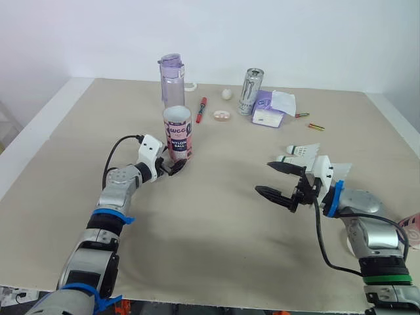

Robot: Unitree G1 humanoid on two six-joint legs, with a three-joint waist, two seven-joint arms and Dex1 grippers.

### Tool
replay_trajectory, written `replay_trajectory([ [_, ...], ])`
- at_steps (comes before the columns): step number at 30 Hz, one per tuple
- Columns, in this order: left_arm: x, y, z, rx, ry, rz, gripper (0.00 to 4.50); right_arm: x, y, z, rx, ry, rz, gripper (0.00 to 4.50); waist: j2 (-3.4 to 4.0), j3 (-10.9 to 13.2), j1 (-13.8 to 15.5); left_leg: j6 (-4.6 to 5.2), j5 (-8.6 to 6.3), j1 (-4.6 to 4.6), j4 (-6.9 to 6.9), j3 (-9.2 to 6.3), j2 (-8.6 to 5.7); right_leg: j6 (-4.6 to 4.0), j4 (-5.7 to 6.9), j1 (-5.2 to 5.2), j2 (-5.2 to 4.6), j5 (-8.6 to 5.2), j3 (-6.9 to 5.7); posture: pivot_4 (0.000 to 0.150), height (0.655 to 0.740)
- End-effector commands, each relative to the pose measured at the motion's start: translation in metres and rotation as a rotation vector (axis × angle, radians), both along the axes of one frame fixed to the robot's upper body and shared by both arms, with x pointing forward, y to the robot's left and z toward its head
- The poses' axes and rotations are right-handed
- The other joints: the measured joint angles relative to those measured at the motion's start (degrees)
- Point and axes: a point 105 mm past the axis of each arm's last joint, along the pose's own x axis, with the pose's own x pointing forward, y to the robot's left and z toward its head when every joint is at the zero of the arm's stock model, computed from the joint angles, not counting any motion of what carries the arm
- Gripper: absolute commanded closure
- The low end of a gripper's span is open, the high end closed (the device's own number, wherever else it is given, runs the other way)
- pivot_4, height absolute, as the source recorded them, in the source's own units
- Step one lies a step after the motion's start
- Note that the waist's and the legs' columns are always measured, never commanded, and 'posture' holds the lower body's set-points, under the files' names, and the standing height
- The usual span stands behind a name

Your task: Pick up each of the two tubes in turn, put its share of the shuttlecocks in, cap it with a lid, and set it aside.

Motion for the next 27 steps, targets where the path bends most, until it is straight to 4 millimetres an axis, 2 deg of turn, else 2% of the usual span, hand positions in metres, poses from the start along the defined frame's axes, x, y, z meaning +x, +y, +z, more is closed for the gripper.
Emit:
replay_trajectory([
  [1,0.006,-0.003,0.011,0.016,-0.041,-0.016,0.00,0.001,0.004,0.015,-0.003,-0.061,0.013,0.05,0.00,0.00,0.00,0.00,0.00,0.00,0.00,0.00,0.00,0.00,0.00,0.00,0.00,0.00,0.00,0.150,0.7400],
  [13,0.020,-0.020,0.014,-0.005,0.008,-0.048,0.00,0.001,0.005,0.016,-0.002,-0.065,0.006,0.05,-0.01,0.01,0.00,0.00,0.00,-0.05,0.03,-0.04,-0.04,0.02,0.00,-0.01,-0.01,-0.01,-0.03,0.150,0.7400],
  [27,0.024,-0.039,0.017,0.031,-0.012,-0.088,0.00,-0.004,0.002,0.015,-0.004,-0.060,-0.014,0.05,-0.02,0.01,0.00,-0.01,0.00,-0.08,0.04,-0.08,-0.04,0.03,0.01,-0.02,0.00,-0.01,-0.06,0.150,0.7400],
])
